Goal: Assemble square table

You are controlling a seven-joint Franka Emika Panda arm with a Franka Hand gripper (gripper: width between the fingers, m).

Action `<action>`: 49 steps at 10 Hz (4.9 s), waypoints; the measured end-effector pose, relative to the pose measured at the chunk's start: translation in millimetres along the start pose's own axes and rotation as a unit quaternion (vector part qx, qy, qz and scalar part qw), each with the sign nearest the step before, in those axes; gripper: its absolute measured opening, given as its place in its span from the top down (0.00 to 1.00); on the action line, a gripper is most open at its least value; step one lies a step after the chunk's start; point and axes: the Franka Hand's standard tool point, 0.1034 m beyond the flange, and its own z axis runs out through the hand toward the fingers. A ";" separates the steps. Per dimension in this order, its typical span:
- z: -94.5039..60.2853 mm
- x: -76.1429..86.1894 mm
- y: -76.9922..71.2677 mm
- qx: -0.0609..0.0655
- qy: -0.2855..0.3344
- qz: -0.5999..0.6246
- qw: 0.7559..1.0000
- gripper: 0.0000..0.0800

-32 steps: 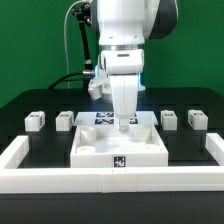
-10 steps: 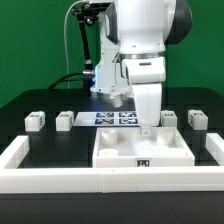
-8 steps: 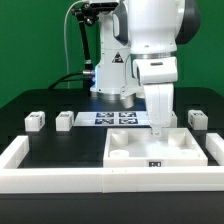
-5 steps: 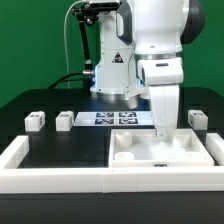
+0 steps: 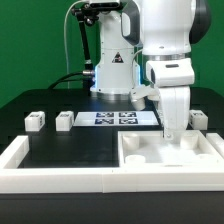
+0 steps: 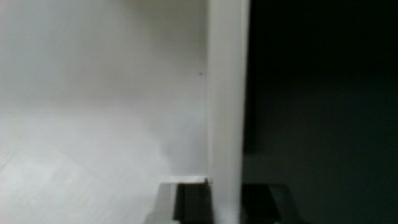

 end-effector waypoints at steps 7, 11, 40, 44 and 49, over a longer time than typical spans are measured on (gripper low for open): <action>0.3 4.5 3.5 -0.003 0.002 -0.007 1.000 0.80; 0.3 3.4 3.7 -0.003 0.002 -0.007 1.000 0.35; -33.9 83.6 -56.5 0.013 0.017 0.706 0.708 0.19; -31.7 79.8 -76.5 0.092 -0.095 0.699 0.703 0.19; -25.7 80.9 -81.0 0.207 -0.194 0.674 0.682 0.19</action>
Offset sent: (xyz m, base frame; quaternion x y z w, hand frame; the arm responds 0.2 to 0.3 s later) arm 0.0098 0.0164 -0.0014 0.0027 0.0102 -0.0150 0.9998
